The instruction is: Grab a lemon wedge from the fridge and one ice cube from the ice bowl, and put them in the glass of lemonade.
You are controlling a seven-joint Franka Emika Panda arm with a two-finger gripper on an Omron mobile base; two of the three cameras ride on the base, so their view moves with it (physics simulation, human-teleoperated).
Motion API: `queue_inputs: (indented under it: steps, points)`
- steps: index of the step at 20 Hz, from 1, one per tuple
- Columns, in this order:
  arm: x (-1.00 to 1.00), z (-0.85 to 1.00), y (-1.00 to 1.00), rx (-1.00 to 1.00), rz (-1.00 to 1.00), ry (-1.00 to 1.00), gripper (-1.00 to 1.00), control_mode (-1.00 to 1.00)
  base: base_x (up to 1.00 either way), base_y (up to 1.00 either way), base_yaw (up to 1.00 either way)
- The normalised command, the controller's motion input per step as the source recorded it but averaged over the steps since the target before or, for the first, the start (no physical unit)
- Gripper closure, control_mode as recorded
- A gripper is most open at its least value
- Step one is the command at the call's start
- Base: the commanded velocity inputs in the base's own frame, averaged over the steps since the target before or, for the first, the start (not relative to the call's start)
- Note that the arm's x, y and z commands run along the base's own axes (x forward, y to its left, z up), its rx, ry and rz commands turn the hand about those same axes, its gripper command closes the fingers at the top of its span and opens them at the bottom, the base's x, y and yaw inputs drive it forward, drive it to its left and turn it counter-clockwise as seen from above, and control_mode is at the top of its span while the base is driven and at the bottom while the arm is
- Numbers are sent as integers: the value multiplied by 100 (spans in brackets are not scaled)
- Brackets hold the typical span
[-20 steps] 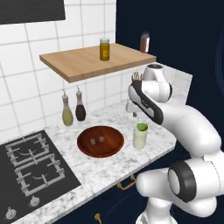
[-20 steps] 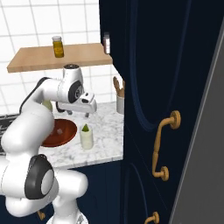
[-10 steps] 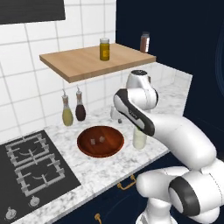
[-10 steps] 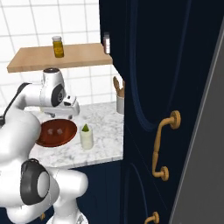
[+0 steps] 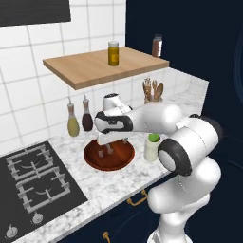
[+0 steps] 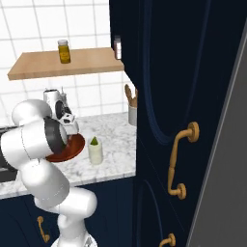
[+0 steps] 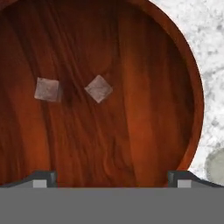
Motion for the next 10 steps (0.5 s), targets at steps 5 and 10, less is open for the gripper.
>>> queue_inputs:
  steps: [5,10]
  points:
    - [65,-83,4,0,16,4,-100,-100,0,0,0]
    - [28,-47,3,5,21,0,-100,-100,0,0,0]
